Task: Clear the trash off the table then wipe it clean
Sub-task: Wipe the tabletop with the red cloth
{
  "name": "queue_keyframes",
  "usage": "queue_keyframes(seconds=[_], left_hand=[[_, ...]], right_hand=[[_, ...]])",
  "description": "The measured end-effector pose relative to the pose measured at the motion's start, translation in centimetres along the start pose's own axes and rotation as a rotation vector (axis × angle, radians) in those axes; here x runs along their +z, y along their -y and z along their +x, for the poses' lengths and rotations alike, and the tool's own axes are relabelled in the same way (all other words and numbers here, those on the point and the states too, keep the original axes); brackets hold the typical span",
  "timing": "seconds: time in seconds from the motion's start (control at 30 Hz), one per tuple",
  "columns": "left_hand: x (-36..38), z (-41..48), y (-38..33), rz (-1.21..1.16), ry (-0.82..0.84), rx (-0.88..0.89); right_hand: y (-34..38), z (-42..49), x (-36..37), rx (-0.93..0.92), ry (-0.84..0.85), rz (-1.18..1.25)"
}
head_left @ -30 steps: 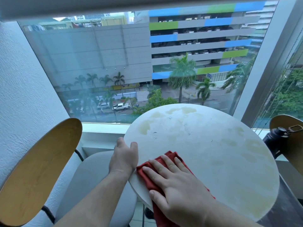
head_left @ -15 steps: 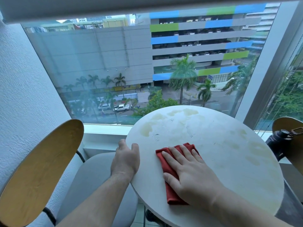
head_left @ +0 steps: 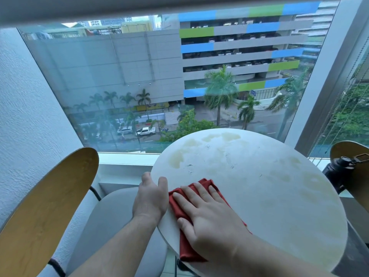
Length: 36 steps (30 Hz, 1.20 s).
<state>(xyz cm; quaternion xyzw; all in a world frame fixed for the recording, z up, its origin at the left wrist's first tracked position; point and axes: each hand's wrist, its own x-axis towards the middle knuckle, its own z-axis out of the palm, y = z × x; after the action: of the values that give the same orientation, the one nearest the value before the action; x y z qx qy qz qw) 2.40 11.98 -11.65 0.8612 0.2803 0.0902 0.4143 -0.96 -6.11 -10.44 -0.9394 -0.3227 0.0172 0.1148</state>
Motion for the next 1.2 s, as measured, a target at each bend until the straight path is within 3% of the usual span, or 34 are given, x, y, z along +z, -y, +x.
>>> queue_keyframes(seconds=[0.4,0.6,0.87,1.2], left_hand=[[0.2,0.5,0.5,0.051,-0.004,-0.006],[0.1,0.1,0.2,-0.016,0.007,-0.011],[0.1,-0.4,0.2,-0.243,-0.020,0.052],[0.5,0.6,1.0,-0.099,-0.030,0.051]], right_hand=[[-4.2,0.8,-2.0,0.183,0.024,-0.057],[-2.7,-3.8,-0.5,0.139,-0.022,-0.121],[0.4,0.2,0.3,-0.020,0.025,-0.048],[-2.4,6.4,-1.0,0.092,0.034,-0.042]])
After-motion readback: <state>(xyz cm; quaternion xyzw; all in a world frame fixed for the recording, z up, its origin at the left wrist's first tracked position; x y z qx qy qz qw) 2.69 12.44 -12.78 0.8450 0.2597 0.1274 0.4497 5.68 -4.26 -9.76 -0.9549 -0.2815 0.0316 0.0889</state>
